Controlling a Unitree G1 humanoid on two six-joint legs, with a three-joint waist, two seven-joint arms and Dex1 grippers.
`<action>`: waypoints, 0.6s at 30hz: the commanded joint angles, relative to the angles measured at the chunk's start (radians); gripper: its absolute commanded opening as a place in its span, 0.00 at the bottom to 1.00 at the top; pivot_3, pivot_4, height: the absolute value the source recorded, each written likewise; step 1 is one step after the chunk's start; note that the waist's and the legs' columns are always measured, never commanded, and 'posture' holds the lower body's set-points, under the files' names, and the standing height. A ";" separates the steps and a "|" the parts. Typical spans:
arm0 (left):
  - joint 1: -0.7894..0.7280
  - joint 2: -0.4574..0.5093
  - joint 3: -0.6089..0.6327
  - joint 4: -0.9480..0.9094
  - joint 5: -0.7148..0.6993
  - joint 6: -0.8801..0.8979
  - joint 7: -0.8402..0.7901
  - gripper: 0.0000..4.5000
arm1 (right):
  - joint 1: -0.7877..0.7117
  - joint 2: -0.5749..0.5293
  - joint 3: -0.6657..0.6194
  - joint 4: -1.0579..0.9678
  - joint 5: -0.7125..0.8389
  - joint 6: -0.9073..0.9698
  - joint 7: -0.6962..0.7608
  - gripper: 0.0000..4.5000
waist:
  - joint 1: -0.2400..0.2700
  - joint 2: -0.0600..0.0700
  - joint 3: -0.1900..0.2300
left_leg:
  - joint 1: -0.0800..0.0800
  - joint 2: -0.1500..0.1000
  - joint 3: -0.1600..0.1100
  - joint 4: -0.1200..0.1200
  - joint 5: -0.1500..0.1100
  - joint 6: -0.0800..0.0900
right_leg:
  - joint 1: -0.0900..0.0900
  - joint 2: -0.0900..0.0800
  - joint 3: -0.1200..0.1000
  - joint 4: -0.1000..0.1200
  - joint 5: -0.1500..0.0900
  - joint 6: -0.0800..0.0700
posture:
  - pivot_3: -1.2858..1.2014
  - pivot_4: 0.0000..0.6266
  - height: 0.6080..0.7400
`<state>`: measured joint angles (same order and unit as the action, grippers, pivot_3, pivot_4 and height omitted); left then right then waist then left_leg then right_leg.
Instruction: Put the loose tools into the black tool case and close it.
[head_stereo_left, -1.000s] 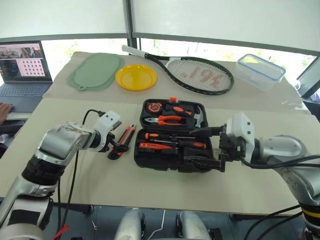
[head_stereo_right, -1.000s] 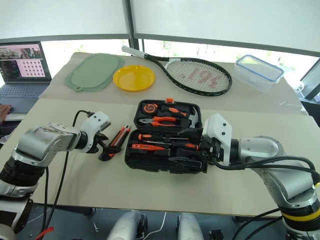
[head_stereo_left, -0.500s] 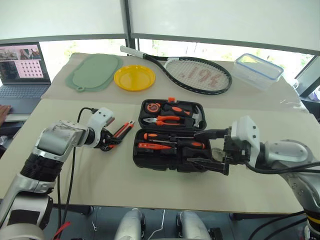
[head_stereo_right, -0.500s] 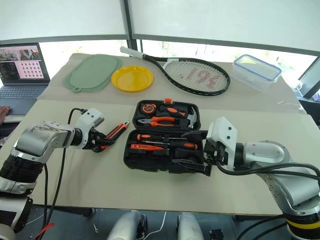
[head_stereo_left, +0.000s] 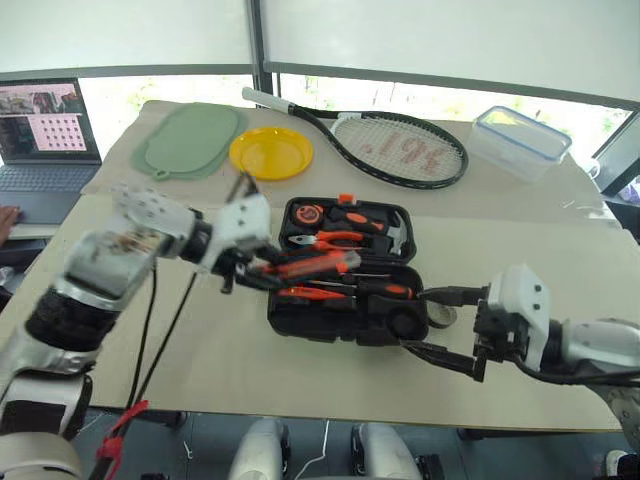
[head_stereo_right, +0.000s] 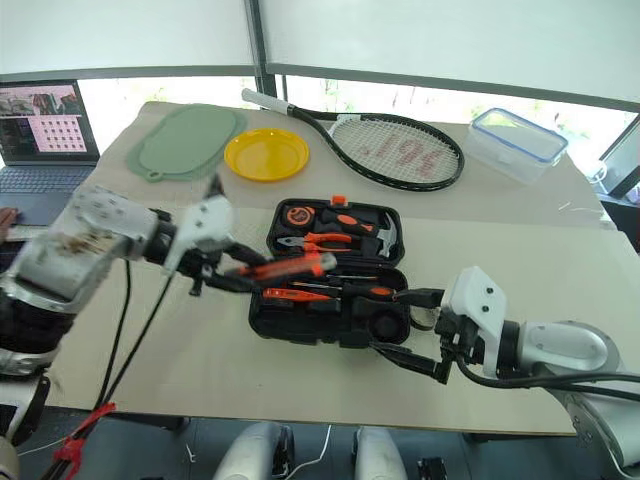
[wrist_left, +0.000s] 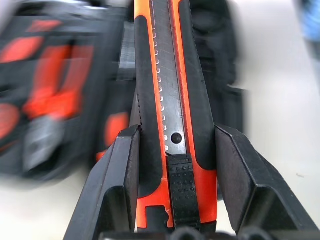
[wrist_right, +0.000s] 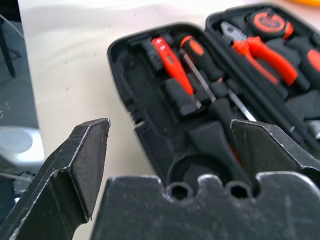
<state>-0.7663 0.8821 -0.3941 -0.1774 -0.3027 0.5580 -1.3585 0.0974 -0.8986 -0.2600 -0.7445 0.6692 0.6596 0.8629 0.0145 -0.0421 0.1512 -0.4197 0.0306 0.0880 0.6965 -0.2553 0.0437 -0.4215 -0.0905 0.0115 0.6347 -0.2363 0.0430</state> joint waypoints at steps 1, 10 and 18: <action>-0.022 -0.062 -0.127 0.020 0.138 -0.107 -0.022 0.38 | 0.003 -0.009 -0.041 -0.045 0.004 -0.005 -0.023 1.00 | -0.002 0.000 0.000 | 0.000 0.000 0.000 0.000 0.000 0.000 | 0.000 0.000 0.000 0.000 0.000 0.000 | 0.52 0.24 0.99; -0.040 -0.153 -0.215 0.092 0.245 -0.122 -0.071 0.38 | 0.011 -0.006 -0.041 -0.057 0.011 -0.004 -0.044 1.00 | -0.001 0.000 0.000 | -0.002 0.000 -0.001 0.001 0.000 0.001 | 0.000 0.000 0.000 -0.002 0.001 0.001 | 0.52 0.24 0.99; -0.073 -0.192 -0.221 0.173 0.295 -0.039 -0.073 0.38 | 0.002 0.000 -0.025 -0.053 0.008 -0.009 -0.052 1.00 | 0.005 0.000 0.000 | -0.001 0.000 -0.002 0.004 0.000 0.001 | 0.002 0.000 0.000 -0.002 0.001 0.002 | 0.52 0.24 0.99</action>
<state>-0.8325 0.6786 -0.6005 -0.0266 -0.0481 0.4845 -1.4285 0.1059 -0.8983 -0.2680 -0.7754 0.6707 0.6596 0.8229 0.0192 -0.0416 0.1508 -0.4208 0.0307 0.0860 0.7002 -0.2557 0.0448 -0.4195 -0.0898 0.0115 0.6331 -0.2350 0.0451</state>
